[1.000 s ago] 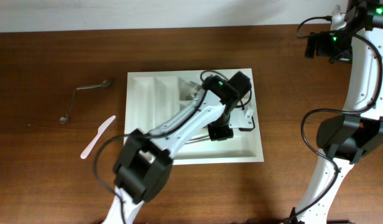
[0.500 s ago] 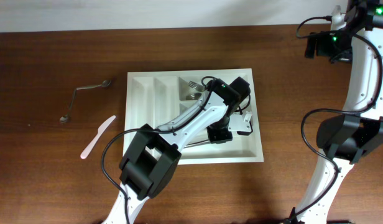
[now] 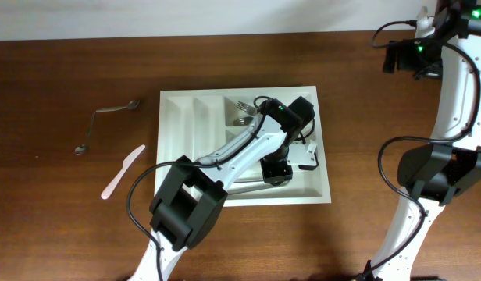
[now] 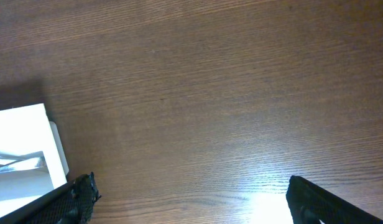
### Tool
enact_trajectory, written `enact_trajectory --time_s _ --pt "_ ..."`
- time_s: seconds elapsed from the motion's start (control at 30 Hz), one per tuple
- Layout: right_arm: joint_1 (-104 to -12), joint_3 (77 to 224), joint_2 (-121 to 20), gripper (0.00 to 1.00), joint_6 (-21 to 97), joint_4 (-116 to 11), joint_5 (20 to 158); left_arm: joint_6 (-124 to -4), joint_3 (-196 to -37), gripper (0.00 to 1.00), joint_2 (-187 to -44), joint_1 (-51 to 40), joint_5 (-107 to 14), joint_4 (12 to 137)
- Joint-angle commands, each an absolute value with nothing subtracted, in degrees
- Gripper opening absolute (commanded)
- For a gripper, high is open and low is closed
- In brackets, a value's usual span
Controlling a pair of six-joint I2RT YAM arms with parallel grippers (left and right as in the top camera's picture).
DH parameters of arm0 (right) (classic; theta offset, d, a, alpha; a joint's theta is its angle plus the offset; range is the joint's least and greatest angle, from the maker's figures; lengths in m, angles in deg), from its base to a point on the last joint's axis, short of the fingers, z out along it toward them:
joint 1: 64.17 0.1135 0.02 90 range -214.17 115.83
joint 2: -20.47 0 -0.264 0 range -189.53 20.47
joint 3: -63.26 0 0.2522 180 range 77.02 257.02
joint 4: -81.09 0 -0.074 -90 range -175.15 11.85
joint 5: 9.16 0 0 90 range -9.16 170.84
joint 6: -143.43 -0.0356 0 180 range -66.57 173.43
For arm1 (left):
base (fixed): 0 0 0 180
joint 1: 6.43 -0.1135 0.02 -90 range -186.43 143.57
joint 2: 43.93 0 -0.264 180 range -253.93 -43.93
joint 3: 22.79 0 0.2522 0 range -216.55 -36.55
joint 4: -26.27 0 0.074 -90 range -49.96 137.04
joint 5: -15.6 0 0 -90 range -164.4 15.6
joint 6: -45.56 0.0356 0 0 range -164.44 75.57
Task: Pack container
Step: 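Lower the tongs into the bottom compartment and open the left gripper, then raise the left gripper and move it back over the silver spoon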
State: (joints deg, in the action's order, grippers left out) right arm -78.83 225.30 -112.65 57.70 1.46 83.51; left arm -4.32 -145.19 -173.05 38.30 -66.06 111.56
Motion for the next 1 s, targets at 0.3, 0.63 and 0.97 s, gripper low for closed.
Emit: enact_trajectory --time_s 0.3,0.63,0.97 --pt "-78.9 226.1 -111.7 0.99 57.0 1.5 83.8 -6.0 -148.5 0.51 -172.6 38.4 -69.9 111.6" --pt "-78.9 226.1 -111.7 0.99 57.0 1.5 83.8 -9.6 -167.6 0.52 -172.6 33.4 -76.5 118.4" --pt "-78.9 226.1 -111.7 0.99 57.0 1.5 83.8 -16.4 -174.2 0.56 -173.0 15.3 -80.2 119.4"
